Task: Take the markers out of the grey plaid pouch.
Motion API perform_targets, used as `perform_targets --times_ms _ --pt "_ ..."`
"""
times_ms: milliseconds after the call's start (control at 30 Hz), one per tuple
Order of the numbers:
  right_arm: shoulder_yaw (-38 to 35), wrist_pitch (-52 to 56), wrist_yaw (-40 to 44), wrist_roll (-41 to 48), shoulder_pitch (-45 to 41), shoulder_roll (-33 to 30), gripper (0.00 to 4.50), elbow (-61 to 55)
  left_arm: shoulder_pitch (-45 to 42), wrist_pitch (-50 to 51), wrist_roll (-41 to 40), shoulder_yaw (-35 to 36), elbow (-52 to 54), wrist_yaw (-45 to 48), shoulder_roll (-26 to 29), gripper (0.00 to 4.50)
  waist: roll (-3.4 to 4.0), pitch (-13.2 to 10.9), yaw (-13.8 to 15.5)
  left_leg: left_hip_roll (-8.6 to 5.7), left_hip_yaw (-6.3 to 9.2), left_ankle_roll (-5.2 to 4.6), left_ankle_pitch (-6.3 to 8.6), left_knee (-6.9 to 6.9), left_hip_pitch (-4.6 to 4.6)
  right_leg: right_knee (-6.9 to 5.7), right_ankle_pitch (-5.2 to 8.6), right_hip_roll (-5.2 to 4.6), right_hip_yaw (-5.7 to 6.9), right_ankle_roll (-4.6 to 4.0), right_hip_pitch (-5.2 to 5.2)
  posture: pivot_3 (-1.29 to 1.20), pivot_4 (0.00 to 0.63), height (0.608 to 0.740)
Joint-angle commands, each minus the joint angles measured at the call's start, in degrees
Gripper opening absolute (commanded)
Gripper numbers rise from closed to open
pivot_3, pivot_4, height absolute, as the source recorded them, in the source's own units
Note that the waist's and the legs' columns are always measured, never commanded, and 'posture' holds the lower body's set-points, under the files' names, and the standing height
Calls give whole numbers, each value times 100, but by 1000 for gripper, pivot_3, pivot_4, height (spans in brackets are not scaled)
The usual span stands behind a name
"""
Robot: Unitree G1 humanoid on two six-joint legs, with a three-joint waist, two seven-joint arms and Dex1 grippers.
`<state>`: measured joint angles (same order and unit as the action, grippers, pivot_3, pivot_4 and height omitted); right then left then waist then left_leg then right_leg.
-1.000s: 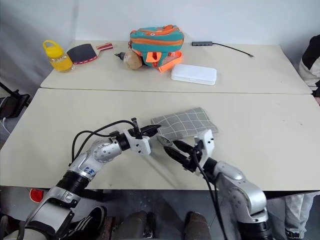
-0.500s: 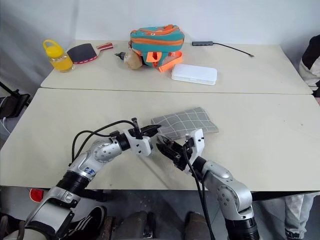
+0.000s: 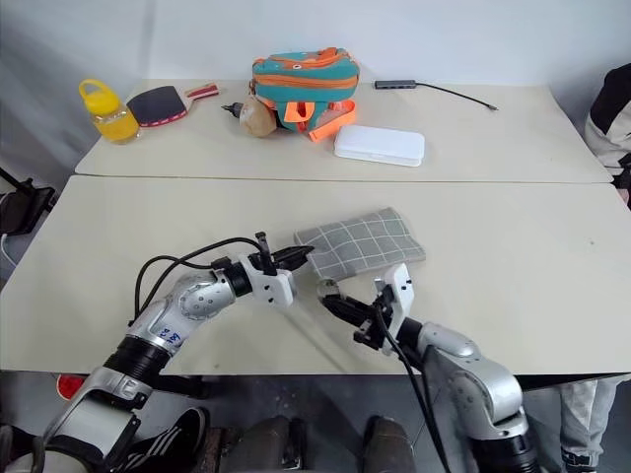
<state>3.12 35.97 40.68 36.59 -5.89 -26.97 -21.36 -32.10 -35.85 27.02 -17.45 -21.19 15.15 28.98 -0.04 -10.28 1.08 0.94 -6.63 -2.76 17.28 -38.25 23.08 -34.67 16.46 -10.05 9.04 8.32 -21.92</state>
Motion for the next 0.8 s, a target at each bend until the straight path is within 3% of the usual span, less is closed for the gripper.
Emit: perform_targets --times_ms 33,233,367,500,800 --pt "-128 -397 335 -184 -142 -154 22 204 -37 -108 -287 241 -111 61 157 0 0 0 -14 1 0 0 0 0 0 0 0 1 1 0 0 0 150 740" --pt "-149 -718 521 -453 -387 -212 22 565 74 -208 -770 361 -83 310 164 0 0 0 -27 -1 -2 1 -1 0 1 -1 0 0 1 0 -1 0 150 740" --pt "-528 -512 480 33 -618 -45 22 637 197 -289 -1101 447 -30 538 237 0 -1 -1 -23 -1 -2 1 -1 0 1 -1 0 0 1 0 -1 0 150 740" --pt "-652 -552 344 -126 -707 -51 22 971 388 -463 -1516 445 94 920 306 0 0 0 -24 -1 -1 1 -1 -2 1 -1 0 -1 2 0 0 0 150 740" --pt "-948 -670 421 -170 -742 -179 22 1271 660 -535 -1840 687 131 1255 486 0 0 0 -31 -2 -2 2 -1 0 1 -1 0 0 2 0 -1 0 150 740"
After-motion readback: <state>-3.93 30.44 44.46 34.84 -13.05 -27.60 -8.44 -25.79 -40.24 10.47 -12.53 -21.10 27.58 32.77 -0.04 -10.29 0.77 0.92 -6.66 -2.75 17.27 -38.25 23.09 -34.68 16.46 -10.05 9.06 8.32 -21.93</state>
